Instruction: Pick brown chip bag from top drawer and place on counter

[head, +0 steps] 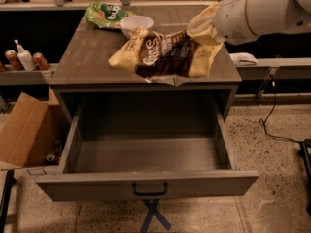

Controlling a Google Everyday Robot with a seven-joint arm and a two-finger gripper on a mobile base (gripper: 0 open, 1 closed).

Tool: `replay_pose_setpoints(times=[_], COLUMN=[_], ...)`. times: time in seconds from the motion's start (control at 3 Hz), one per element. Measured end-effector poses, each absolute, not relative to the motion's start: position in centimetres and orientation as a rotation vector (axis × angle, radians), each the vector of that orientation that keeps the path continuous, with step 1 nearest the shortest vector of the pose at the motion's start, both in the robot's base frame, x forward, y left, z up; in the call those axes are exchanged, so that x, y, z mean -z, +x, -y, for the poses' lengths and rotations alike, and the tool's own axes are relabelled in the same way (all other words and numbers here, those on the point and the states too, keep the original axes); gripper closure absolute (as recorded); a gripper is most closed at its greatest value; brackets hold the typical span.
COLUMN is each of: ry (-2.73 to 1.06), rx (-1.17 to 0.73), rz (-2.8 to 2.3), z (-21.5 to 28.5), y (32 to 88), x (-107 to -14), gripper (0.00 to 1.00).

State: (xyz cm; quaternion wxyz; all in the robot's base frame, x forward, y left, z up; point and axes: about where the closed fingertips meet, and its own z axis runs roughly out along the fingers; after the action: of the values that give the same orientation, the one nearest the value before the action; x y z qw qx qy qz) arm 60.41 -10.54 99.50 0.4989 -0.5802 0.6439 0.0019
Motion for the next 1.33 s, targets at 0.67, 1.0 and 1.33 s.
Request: replay_pose_setpoints(times=[0.67,1.0,1.33], ry=[-1.320,-1.263,-1.211], rx=[-0.010,-0.001,0.002], rz=[-1.567,-1.600,-1.645], z=[11.0,11.2,11.5], y=[68.4,72.2,75.5], x=[-98.2,-97.7,-96.7], gripper=[1.00,0.81,0.59])
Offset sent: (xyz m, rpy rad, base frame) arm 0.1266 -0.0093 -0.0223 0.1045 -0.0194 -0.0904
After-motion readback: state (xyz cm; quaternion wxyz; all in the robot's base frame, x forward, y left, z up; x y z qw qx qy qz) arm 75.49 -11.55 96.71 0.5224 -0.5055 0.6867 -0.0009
